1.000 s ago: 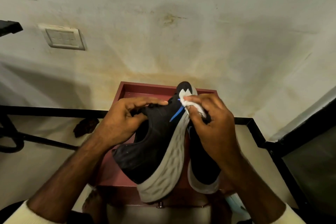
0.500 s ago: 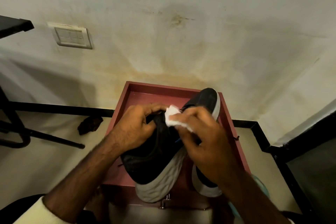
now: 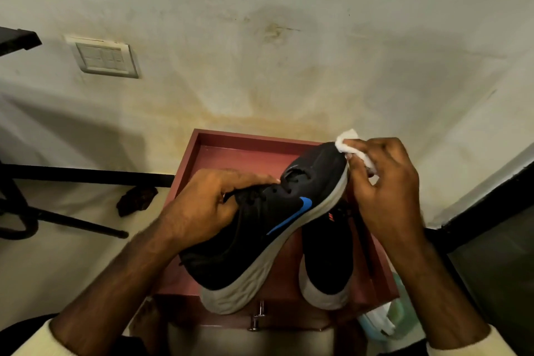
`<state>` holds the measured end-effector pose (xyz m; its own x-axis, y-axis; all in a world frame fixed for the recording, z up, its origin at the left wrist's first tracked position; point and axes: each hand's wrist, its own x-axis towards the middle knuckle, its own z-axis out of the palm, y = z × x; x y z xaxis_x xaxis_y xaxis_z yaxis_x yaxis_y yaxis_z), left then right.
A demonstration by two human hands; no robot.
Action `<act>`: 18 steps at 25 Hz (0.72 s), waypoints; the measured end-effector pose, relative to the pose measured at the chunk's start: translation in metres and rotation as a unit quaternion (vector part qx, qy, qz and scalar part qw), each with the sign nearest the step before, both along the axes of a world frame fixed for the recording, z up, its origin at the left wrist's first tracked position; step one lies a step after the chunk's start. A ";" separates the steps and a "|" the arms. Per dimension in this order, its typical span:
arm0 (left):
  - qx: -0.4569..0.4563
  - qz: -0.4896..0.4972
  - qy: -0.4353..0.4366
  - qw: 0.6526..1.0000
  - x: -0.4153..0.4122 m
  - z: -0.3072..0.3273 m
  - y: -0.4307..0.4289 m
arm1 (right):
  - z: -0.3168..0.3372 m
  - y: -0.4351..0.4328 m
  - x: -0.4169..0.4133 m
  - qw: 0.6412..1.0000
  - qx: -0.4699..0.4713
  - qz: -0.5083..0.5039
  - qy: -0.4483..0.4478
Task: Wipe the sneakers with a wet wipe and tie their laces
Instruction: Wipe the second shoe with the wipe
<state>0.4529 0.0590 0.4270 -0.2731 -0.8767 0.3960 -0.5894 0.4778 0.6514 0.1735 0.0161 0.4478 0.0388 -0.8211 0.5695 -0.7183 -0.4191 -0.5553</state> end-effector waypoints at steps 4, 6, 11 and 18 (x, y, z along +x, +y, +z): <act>-0.082 -0.006 -0.160 0.984 0.011 -0.005 -0.002 | -0.021 0.027 0.022 0.988 0.027 0.143 0.058; -0.123 -0.016 -0.208 0.970 0.007 -0.003 0.000 | -0.025 0.024 0.021 0.981 0.005 0.163 0.107; -0.242 -0.028 -0.314 0.918 -0.001 -0.011 -0.002 | -0.018 0.004 0.012 0.996 0.032 0.043 0.075; -0.258 -0.052 -0.348 0.900 0.006 -0.013 -0.008 | -0.022 -0.005 0.004 0.996 0.059 -0.008 0.066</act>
<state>0.4585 0.0511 0.4145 -0.6818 -0.5806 0.4449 -0.7038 0.6866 -0.1826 0.1772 0.0109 0.4257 0.0942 -0.8830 0.4598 -0.7943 -0.3451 -0.5000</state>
